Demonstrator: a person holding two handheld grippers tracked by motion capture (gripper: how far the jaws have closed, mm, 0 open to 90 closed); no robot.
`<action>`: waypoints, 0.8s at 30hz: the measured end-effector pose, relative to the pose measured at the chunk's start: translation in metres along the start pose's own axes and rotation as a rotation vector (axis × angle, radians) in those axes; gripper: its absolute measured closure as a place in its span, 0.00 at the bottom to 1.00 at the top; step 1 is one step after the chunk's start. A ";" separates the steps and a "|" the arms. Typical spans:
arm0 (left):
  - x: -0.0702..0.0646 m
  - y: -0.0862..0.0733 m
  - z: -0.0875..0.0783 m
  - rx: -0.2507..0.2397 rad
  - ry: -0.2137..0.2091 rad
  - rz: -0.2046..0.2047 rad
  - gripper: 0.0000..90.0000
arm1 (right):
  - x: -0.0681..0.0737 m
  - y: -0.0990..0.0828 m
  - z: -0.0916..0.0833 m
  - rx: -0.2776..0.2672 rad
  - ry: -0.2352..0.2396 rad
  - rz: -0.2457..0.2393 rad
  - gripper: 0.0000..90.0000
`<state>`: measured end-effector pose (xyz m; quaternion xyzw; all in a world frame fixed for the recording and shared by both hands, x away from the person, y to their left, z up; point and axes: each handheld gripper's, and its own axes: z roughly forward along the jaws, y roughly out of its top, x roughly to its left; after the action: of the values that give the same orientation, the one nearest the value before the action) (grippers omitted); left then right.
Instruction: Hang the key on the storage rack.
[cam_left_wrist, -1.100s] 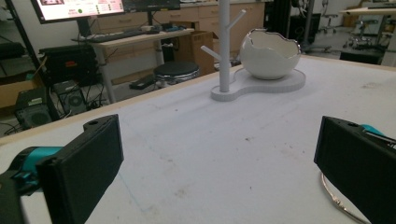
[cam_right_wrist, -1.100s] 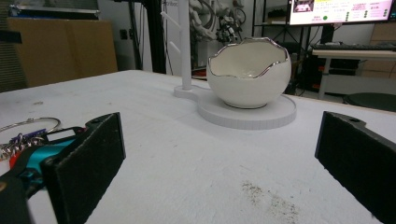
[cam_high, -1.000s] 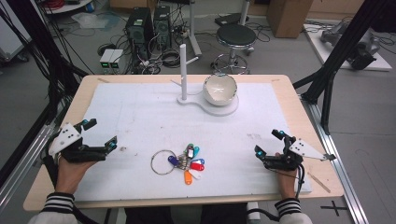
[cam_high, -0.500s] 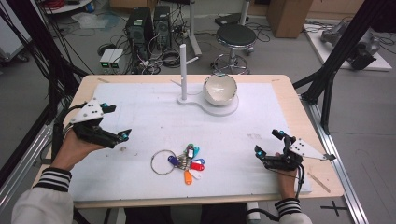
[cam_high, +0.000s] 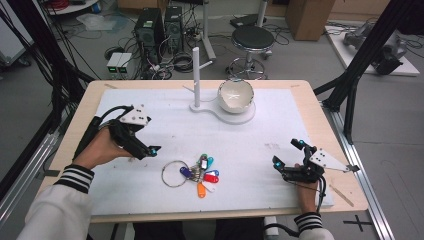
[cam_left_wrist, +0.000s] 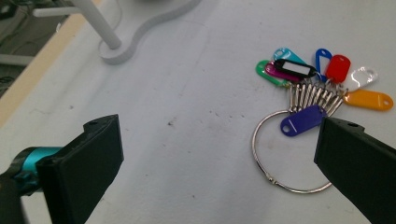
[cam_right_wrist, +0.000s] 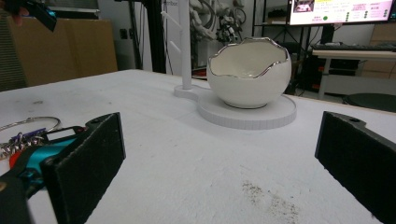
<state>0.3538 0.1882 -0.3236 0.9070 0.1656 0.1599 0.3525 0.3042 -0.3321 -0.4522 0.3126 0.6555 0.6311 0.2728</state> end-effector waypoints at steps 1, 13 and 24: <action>-0.002 0.003 0.006 0.023 -0.010 0.013 0.02 | 0.000 0.000 0.000 0.000 0.000 -0.001 0.01; -0.010 0.017 0.045 0.210 -0.069 0.023 0.02 | 0.000 0.000 0.000 -0.003 0.001 -0.009 0.01; -0.017 0.018 0.072 0.346 -0.075 0.040 0.09 | 0.000 0.000 0.000 -0.005 0.001 -0.007 0.01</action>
<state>0.3712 0.1265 -0.3641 0.9627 0.1592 0.1021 0.1936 0.3042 -0.3320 -0.4522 0.3094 0.6552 0.6318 0.2753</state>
